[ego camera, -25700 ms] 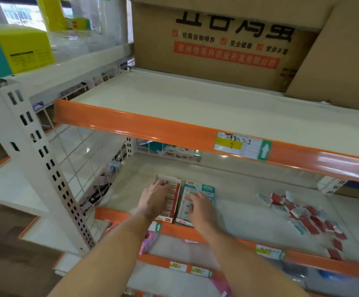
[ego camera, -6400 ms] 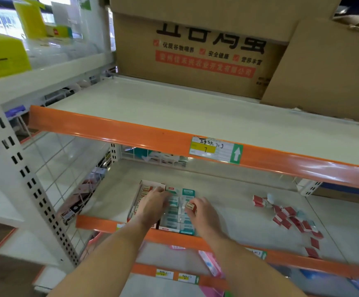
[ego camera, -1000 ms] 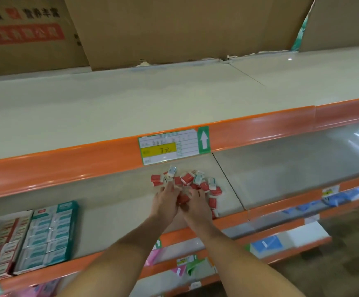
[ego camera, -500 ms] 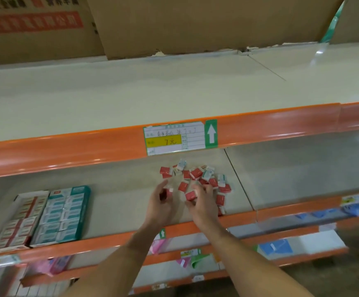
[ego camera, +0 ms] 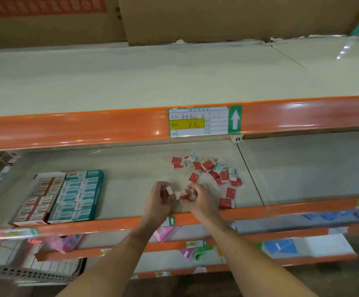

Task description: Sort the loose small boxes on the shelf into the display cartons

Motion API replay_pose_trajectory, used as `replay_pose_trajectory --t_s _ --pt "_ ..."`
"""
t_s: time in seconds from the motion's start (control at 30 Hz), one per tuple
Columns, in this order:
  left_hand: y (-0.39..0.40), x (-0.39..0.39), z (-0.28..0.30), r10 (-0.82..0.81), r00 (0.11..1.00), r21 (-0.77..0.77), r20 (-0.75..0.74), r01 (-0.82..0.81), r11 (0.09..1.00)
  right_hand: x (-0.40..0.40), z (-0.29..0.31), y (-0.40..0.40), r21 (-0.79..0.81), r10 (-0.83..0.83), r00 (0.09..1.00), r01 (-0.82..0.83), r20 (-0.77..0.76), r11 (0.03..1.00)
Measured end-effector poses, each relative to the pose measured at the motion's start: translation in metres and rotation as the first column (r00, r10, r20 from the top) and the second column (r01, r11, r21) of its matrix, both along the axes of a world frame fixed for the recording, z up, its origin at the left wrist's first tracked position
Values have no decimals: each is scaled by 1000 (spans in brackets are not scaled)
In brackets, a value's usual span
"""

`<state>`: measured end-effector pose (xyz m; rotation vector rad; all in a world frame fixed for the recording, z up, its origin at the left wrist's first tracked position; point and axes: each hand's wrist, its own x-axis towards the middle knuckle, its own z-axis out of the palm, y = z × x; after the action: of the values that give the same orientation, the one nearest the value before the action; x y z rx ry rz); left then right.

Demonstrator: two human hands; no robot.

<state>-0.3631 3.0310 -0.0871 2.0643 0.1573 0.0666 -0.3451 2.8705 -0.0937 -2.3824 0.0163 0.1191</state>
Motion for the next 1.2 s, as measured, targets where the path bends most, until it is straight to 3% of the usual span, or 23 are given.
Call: replay_pose_trajectory --t_s 0.1,0.27,0.33,0.53,0.93,1.2 --pt "6 0 -4 26 1000 96 -1 -26 995 0 -3 -6 -27 91 996 -92 -5 995" --pt "24 -6 -2 39 998 -49 -42 -41 998 -5 -1 -2 -147 185 982 -176 49 973" --pt "31 -10 -1 31 998 -73 -47 -34 997 -5 -3 -1 -159 178 981 -164 82 974" --pt "43 -10 -10 32 999 93 -25 -29 995 -6 -7 -1 -73 121 986 -113 113 991" --pt "35 -11 -10 -33 998 222 -61 46 974 -6 -8 -3 -134 175 973 -156 150 979" --pt "42 -14 -12 -103 994 228 -39 109 968 -11 -4 1 -93 128 978 -113 168 989"
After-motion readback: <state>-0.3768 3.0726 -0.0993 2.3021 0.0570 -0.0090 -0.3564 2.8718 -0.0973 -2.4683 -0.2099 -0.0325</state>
